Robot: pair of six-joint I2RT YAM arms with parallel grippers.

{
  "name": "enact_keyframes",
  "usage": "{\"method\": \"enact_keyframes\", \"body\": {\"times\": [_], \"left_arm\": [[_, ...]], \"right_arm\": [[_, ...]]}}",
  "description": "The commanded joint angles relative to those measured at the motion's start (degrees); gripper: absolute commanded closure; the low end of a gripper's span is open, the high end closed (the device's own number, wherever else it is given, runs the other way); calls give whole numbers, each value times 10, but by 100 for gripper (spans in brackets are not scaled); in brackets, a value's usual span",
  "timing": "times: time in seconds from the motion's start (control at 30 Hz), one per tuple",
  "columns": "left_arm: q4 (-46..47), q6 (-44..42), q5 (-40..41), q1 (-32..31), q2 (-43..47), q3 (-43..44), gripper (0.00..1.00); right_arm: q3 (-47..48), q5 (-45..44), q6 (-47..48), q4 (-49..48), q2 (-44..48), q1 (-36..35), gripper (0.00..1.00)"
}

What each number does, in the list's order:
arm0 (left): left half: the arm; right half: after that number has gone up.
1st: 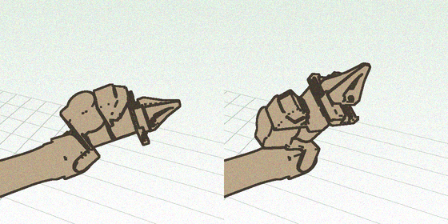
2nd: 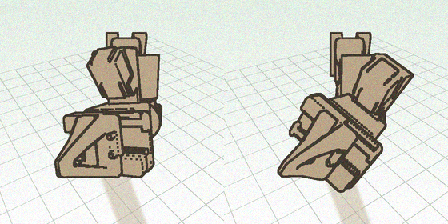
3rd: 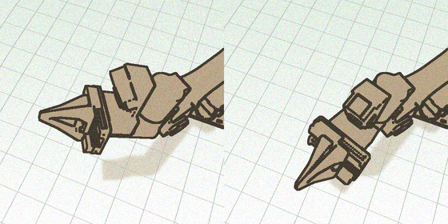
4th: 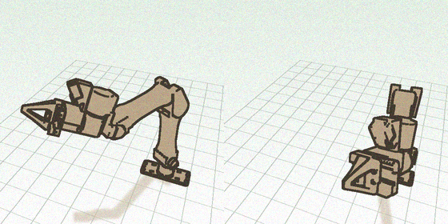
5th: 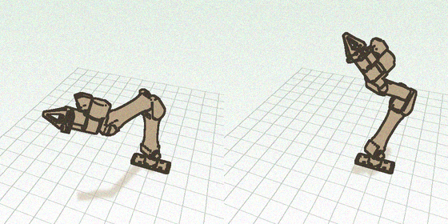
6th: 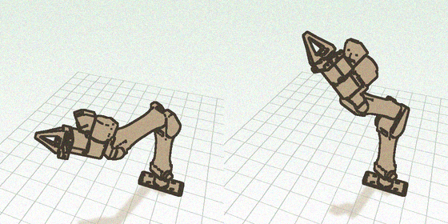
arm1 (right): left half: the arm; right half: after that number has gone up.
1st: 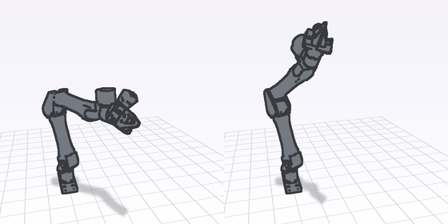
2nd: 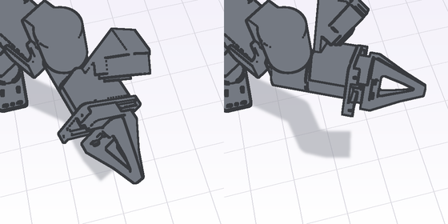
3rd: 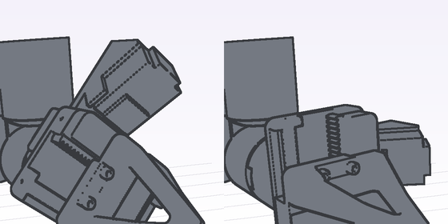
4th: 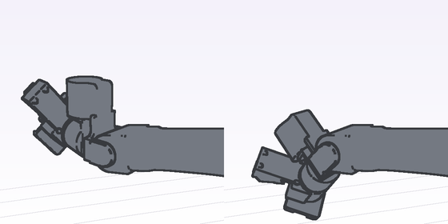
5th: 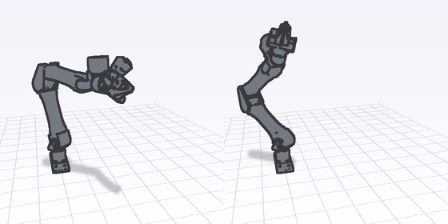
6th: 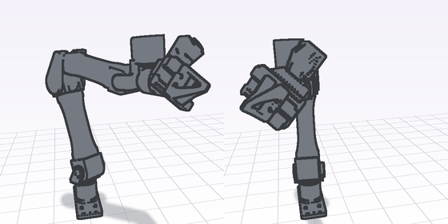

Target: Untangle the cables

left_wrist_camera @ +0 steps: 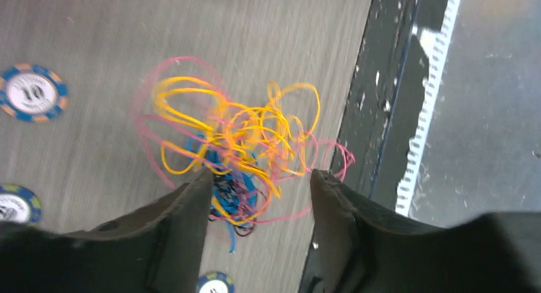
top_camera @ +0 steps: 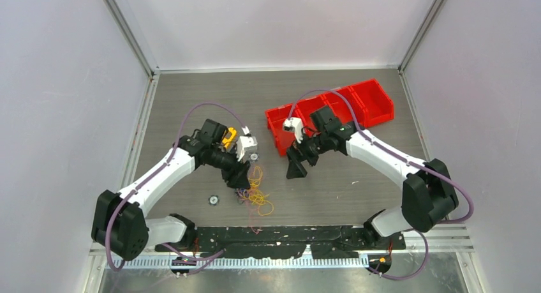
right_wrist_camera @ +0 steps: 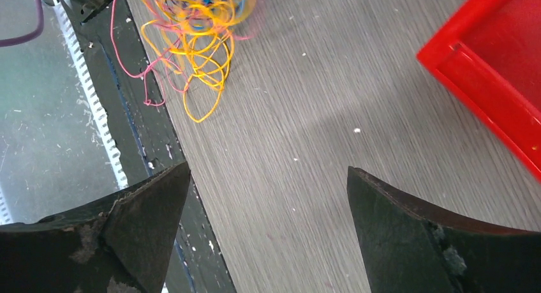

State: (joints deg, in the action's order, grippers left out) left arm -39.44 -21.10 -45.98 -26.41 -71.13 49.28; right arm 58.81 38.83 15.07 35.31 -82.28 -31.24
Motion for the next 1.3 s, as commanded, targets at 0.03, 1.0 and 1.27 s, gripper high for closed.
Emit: {"method": "enact_keyframes", "body": {"times": [0.03,1.0,1.27], "left_arm": [[-176,-221,81,-14,34,2,32],[-28,-127,86,-53,12,-8,100],[22,98,-16,-54,19,27,100]], "right_arm": [[39,3,-26,-59,-17,-18,0],[35,15,-98,-83,26,-7,8],[15,21,-89,-40,112,-7,4]]}}
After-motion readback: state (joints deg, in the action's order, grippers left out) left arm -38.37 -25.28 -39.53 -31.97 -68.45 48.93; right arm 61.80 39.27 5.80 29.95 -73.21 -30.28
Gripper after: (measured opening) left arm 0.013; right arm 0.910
